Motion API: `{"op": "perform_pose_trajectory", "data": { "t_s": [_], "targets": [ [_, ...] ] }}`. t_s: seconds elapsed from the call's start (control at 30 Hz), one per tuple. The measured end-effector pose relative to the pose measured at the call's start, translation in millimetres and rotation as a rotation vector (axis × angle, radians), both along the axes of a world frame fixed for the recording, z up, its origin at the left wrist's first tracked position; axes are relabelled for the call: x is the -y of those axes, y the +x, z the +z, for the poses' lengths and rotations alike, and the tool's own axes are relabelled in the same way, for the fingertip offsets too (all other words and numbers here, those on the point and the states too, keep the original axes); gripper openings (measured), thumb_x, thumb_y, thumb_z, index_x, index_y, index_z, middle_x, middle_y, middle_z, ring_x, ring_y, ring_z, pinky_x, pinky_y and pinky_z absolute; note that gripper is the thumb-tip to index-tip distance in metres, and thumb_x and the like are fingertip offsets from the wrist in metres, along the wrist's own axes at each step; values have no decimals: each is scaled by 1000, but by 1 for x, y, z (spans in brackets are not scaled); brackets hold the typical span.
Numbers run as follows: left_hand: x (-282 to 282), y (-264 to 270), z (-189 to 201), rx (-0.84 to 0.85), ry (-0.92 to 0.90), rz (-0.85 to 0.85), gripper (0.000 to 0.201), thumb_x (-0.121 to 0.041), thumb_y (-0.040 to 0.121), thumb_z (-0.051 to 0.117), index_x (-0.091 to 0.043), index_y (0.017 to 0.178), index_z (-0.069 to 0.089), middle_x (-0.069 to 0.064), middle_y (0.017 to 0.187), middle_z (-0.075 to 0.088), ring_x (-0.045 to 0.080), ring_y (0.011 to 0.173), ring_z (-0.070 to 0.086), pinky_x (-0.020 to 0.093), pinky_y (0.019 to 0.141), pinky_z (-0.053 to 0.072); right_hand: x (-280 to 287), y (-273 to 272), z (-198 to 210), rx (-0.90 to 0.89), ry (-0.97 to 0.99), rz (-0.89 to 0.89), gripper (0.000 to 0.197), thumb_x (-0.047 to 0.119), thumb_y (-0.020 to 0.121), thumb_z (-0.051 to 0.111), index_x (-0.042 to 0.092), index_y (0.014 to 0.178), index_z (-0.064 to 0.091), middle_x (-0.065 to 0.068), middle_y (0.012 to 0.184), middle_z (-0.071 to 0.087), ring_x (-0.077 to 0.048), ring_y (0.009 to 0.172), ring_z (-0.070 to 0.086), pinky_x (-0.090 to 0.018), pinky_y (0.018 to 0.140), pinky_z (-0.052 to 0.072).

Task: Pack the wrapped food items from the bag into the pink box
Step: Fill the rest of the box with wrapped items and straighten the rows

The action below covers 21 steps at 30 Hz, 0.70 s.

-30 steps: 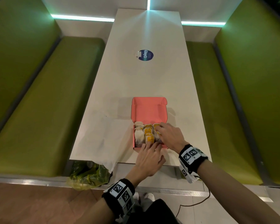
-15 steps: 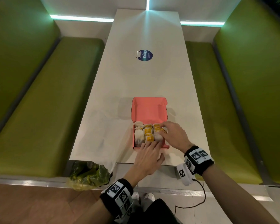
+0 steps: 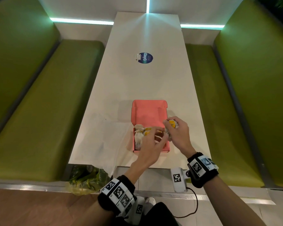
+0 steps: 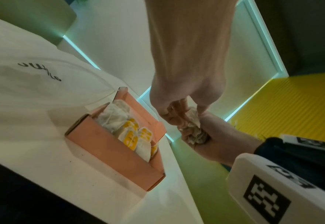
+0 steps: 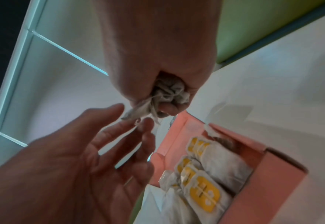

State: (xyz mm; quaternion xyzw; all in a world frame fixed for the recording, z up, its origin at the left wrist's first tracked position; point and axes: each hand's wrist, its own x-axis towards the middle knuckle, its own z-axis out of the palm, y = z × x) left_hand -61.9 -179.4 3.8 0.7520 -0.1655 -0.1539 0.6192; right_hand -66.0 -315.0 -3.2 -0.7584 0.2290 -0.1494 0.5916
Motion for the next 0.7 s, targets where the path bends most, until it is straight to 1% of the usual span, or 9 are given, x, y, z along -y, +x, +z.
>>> {"op": "perform_pose_trajectory", "data": {
  "t_s": [0.07,0.13,0.2,0.27,0.4,0.47,0.53,0.6,0.7],
  "targets": [
    [1,4,-1,-7,-34,40,6,-15,96,63,-15,102,62,-6,83,71,7,78,68,24,68,55,-6,1,-1,-13,92,-11,15,23,93,67,10,85,67,0,63,61,-12,52,55,-27,48,47],
    [-1,6,-3,-17,-46,60,8,-13,95,63,-19,100,62,0,86,71,15,81,69,34,71,57,-10,1,-2,-27,195,-10,17,24,94,66,9,85,67,-3,68,60,-13,56,54,-25,48,45],
    [-4,9,-3,-43,-34,70,17,-12,96,61,-29,98,59,0,88,69,15,80,67,33,68,55,-10,1,-4,-51,274,-22,19,26,95,63,12,82,68,1,68,59,-11,54,50,-22,46,38],
    [-8,12,1,-55,-47,56,23,-9,98,55,-32,96,57,-2,87,65,11,72,63,30,64,51,-10,0,-5,-81,336,-34,23,27,96,60,12,80,67,1,66,57,-10,48,44,-22,42,31],
    [-16,18,7,-93,-119,71,19,-3,98,50,-16,91,61,-10,80,60,15,67,57,35,60,47,-7,-3,-5,-87,428,-30,26,26,99,57,9,82,66,-6,74,59,-12,49,46,-21,39,31],
    [-19,22,10,-125,-159,89,16,-3,96,51,-12,89,62,-7,81,63,17,64,55,37,59,46,-5,-5,-7,-96,341,-47,23,24,97,59,11,80,68,-2,74,62,-10,56,50,-19,47,36],
    [-24,26,16,-149,-194,83,10,-7,89,54,-7,91,63,-1,86,65,17,67,57,38,61,47,-2,-8,-8,-76,181,-60,16,23,95,63,16,82,70,4,77,67,-9,66,57,-24,61,43],
    [-30,29,21,-156,-197,49,17,-6,82,55,-5,97,64,4,92,66,14,72,59,32,64,50,-1,-14,-5,7,94,-20,9,13,92,66,19,89,71,5,86,71,-9,81,63,-25,75,49],
    [-35,32,23,-92,-161,37,22,6,83,62,-6,101,65,10,98,68,11,83,63,22,71,52,-8,-24,5,105,55,170,26,3,87,71,20,106,70,4,89,69,-11,82,64,-23,77,53]
  ]
}}
